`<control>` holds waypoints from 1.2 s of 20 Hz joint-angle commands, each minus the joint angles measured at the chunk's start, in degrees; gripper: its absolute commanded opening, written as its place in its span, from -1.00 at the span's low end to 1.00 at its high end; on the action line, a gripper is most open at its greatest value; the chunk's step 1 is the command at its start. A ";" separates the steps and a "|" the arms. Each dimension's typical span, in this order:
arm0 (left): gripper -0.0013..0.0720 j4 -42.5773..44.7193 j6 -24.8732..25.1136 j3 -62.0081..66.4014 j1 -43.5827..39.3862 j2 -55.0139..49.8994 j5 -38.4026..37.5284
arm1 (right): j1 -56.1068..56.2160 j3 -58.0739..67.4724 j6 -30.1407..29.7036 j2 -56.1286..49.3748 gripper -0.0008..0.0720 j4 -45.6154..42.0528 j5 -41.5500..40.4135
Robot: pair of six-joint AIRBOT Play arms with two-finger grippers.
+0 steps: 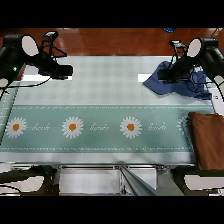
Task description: Fold the shirts.
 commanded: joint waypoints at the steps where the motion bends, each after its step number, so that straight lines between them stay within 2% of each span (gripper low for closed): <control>1: -0.91 0.02 0.02 -0.02 -0.04 -0.02 0.00 | 0.07 0.02 0.02 -0.04 -0.89 0.02 0.00; 7: -0.91 0.02 0.02 -0.02 -0.04 -0.02 0.00 | 0.07 0.02 0.02 -0.04 -0.89 0.11 -0.13; 11: -0.91 0.02 0.00 -0.02 -0.04 -0.37 3.02 | 0.07 0.02 -0.04 -0.07 -0.89 -0.94 -7.02; 12: -0.91 0.00 0.00 -0.02 -0.02 -0.70 3.72 | 0.07 0.02 -0.02 -0.07 -0.74 -1.99 -9.14; 13: -0.89 0.02 0.02 -0.02 -0.04 -1.05 4.48 | 0.07 0.02 0.02 -0.07 -0.19 -3.65 -10.86; 14: -0.63 0.04 0.00 -0.02 -0.04 -1.51 5.16 | 0.07 0.02 0.04 -0.07 0.16 -6.01 -12.81; 15: 0.05 0.13 0.00 -0.02 0.00 -1.86 5.86 | 0.04 0.04 0.72 -0.02 0.16 -9.11 -14.40; 16: 0.42 0.98 -0.24 0.00 0.15 -2.21 6.47 | 0.04 0.04 3.13 0.00 0.16 -14.43 -15.45; 18: 0.42 2.23 -0.20 0.04 0.96 -2.64 6.43 | -0.46 0.02 7.72 -0.02 0.16 -24.17 -16.55; 20: 0.42 2.23 -0.17 0.02 2.23 -2.78 6.62 | -3.65 0.02 10.64 -0.04 0.16 -28.79 -19.04; 23: 0.42 2.16 -0.20 0.00 3.54 -2.78 7.52 | -11.96 0.02 16.28 -0.94 0.14 -25.51 -23.93; 24: 0.42 2.16 -0.20 0.00 3.61 -2.78 7.61 | -14.67 0.02 15.89 -1.81 0.14 -22.25 -25.14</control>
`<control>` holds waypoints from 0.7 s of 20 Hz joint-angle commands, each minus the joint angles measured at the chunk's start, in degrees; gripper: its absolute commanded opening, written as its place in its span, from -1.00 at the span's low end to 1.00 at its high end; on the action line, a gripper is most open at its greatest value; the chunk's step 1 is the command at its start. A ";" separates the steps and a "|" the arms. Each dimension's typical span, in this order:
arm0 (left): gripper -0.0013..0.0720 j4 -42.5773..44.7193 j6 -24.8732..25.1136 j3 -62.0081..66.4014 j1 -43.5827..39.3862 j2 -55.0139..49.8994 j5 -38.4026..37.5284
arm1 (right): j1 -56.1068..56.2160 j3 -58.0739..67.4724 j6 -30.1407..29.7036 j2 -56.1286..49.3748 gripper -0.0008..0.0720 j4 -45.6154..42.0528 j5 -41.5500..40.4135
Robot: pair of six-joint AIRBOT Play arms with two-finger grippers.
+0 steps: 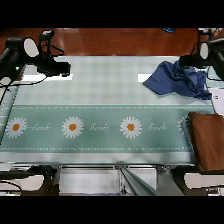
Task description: Fold the shirts.
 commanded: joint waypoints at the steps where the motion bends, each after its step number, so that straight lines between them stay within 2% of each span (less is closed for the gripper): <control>1: 0.42 0.22 0.09 0.00 0.81 -0.11 0.85 | -8.50 0.02 1.70 -2.45 0.14 5.75 -5.49; 3: 0.42 0.22 0.09 -0.02 0.59 -0.11 1.66 | -11.61 0.02 -4.46 -6.40 0.14 14.64 -6.43; 5: 0.42 0.20 0.04 -0.02 0.44 -0.11 3.80 | -12.13 0.02 -7.63 -10.86 0.14 18.67 -7.93; 7: 0.42 0.07 0.46 -0.02 0.46 -0.11 4.63 | -12.02 0.02 -7.72 -14.80 0.14 18.71 -9.79; 8: 0.42 0.04 2.58 0.00 0.46 -0.09 4.31 | -12.02 0.02 -7.63 -16.17 0.14 19.17 -9.99; 9: 0.42 0.04 4.70 0.00 0.48 -0.02 2.91 | -12.04 0.02 -7.65 -17.42 0.14 20.06 -9.57; 11: 0.42 0.07 5.07 0.00 0.94 0.24 -1.66 | -12.02 0.02 -8.22 -18.80 0.13 21.27 -7.23; 12: 0.42 0.04 5.05 0.00 1.11 0.57 -3.72 | -12.00 0.02 -11.15 -18.91 -0.15 21.97 -5.46; 13: 0.42 0.04 5.05 0.00 1.18 1.05 -5.66 | -12.02 0.15 -15.37 -18.47 -0.76 24.06 -3.76; 14: 0.42 0.02 5.07 -0.02 1.18 1.81 -7.28 | -12.02 0.72 -19.06 -17.66 -0.89 26.58 -2.27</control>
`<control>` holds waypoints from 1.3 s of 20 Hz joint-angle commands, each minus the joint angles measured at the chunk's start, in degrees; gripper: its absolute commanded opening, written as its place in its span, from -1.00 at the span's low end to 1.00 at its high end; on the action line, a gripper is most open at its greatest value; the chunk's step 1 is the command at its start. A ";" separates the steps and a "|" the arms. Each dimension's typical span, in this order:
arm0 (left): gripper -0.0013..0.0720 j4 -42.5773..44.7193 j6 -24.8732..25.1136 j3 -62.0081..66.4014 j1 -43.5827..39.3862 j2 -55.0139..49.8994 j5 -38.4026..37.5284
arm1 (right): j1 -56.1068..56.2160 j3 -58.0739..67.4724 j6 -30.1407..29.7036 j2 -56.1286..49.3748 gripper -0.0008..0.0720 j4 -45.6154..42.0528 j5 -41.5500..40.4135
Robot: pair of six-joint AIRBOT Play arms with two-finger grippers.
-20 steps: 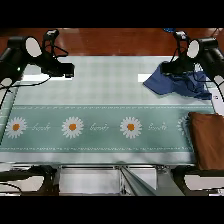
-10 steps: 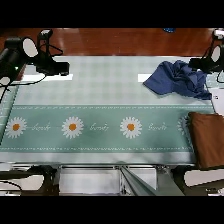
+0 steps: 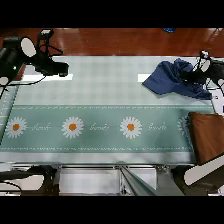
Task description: Fold the shirts.
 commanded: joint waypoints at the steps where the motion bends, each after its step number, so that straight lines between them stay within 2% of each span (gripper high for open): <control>1: 0.42 -0.11 0.98 -0.26 0.26 2.10 -6.80 | -0.11 1.60 -10.84 0.68 -0.89 8.15 6.36; 5: 0.42 -4.35 0.98 -13.46 0.26 12.83 -5.95 | -0.09 8.37 -15.65 10.60 -0.89 19.39 8.02; 8: 0.42 -6.73 0.94 -30.29 0.26 26.73 0.70 | 0.42 10.71 -19.26 20.92 -0.89 28.20 10.88; 11: 0.42 -11.10 0.96 -42.25 0.26 39.32 5.75 | 4.79 10.75 -22.25 30.23 -0.89 28.50 10.40; 14: 0.42 -12.87 0.39 -48.98 0.26 47.65 7.87 | 8.85 14.51 -22.23 36.81 -0.89 28.55 9.01; 20: 0.42 -15.10 -1.18 -49.94 0.37 50.16 9.60 | 17.40 25.07 -22.21 42.27 -0.89 31.06 12.48; 22: 0.42 -12.26 -1.18 -49.92 2.25 50.16 11.96 | 21.62 24.94 -22.14 42.18 -0.89 30.97 19.58; 24: 0.42 -9.38 -1.16 -49.53 7.72 50.16 13.55 | 26.88 23.10 -21.24 40.76 -0.89 30.99 25.88; 26: 0.42 -10.05 -1.16 -49.27 15.76 50.18 13.68 | 32.79 18.53 -20.61 39.50 -0.89 30.95 26.01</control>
